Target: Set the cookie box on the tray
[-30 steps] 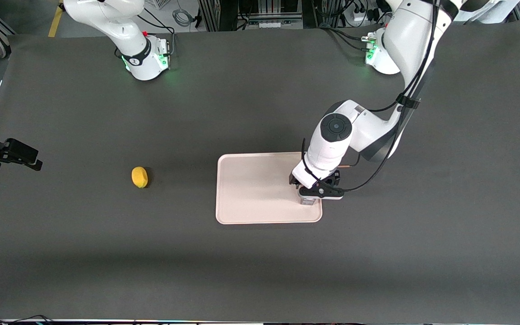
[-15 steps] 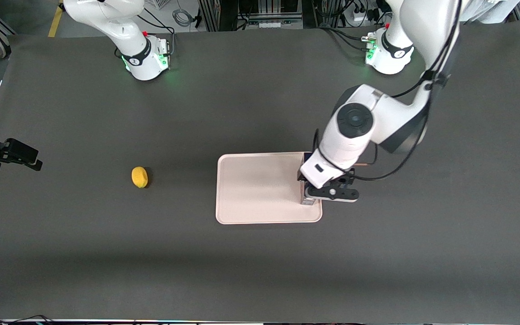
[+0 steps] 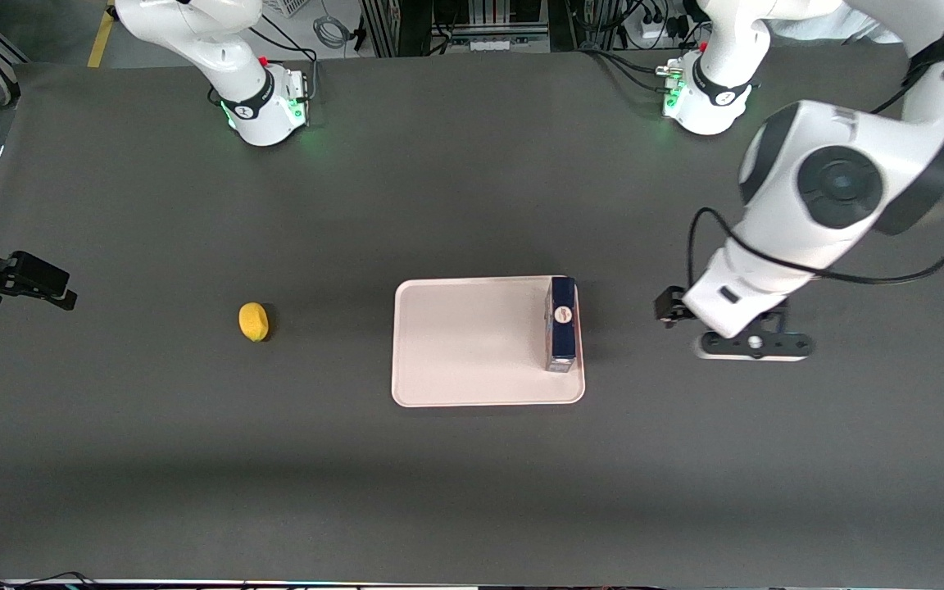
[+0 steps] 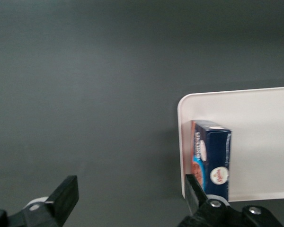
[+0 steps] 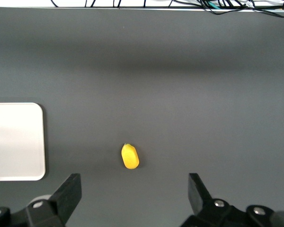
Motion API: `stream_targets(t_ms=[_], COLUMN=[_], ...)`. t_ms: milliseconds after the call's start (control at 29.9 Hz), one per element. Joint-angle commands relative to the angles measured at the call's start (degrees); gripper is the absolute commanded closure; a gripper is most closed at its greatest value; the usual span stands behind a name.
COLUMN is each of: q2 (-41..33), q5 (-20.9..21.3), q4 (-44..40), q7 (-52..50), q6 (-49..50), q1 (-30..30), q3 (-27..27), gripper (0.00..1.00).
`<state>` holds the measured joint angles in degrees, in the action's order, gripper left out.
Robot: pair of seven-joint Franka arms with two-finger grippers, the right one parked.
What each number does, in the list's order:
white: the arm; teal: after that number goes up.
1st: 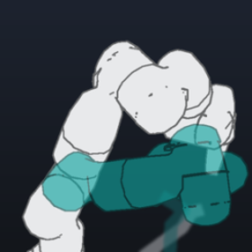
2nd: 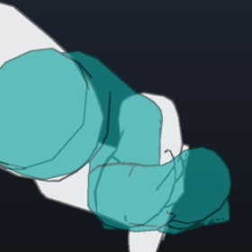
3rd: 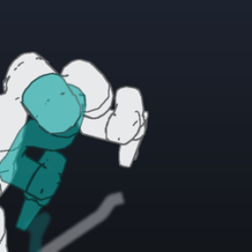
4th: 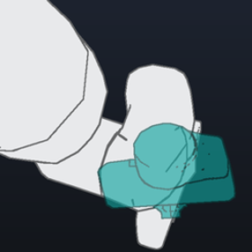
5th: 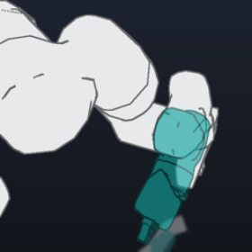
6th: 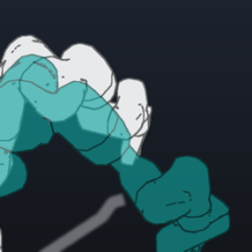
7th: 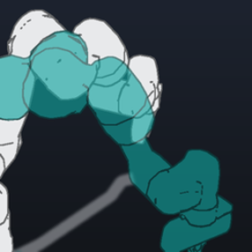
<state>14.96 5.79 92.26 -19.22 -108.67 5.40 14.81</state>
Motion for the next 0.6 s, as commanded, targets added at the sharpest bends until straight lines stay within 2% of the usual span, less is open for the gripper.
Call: stream_targets(t_ms=[0,167,401,568], q2=[-5.5,-7.7,-11.6,-14.0], q5=[-3.4,-4.8,-4.7,-4.6], q4=[4.4,4.6,5.1,5.2], q7=[6.4,9.7,13.9,14.3], q6=[1.3,4.3,6.4,9.3], q1=[-5.4,-8.6,-9.6,-9.9], q3=[0.0,-2.2,-7.2,-8.5], gripper=[0.0,0.0,0.0,0.0])
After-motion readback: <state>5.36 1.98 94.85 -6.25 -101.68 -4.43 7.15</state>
